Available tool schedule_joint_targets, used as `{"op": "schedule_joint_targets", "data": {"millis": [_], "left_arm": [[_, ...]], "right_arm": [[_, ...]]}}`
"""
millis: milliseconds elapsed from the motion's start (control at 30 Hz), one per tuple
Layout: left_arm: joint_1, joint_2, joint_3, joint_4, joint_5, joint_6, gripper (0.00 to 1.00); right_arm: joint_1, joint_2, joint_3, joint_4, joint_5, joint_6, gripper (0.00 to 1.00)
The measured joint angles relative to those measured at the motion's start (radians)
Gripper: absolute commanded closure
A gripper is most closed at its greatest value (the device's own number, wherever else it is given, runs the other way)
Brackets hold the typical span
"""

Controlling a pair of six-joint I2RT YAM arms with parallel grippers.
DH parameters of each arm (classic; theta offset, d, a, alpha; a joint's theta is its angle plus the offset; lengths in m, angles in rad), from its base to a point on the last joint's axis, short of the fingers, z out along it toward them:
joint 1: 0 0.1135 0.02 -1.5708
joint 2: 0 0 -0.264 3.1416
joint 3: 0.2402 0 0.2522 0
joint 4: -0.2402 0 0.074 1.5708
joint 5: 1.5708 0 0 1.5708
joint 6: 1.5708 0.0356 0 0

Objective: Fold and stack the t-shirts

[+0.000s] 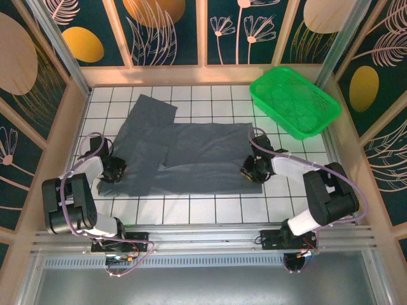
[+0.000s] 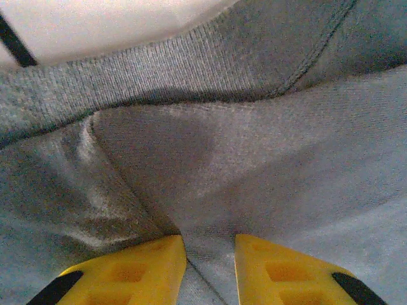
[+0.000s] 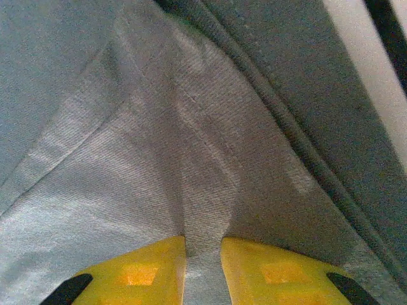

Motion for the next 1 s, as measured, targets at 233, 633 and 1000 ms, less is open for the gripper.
{"op": "schedule_joint_targets", "data": {"millis": [233, 633, 1000], "left_arm": [[0.006, -0.091, -0.026, -0.161, -0.129, -0.036, 0.75], [-0.018, 0.024, 0.424, -0.314, -0.313, -0.016, 0.60], [-0.179, 0.547, 0.931, -0.129, -0.140, 0.153, 0.55]], "right_arm": [[0.031, -0.032, -0.003, -0.112, -0.042, -0.001, 0.70], [0.032, -0.021, 0.179, -0.197, -0.047, -0.085, 0.60], [-0.003, 0.428, 0.694, -0.157, 0.458, -0.167, 0.56]]}}
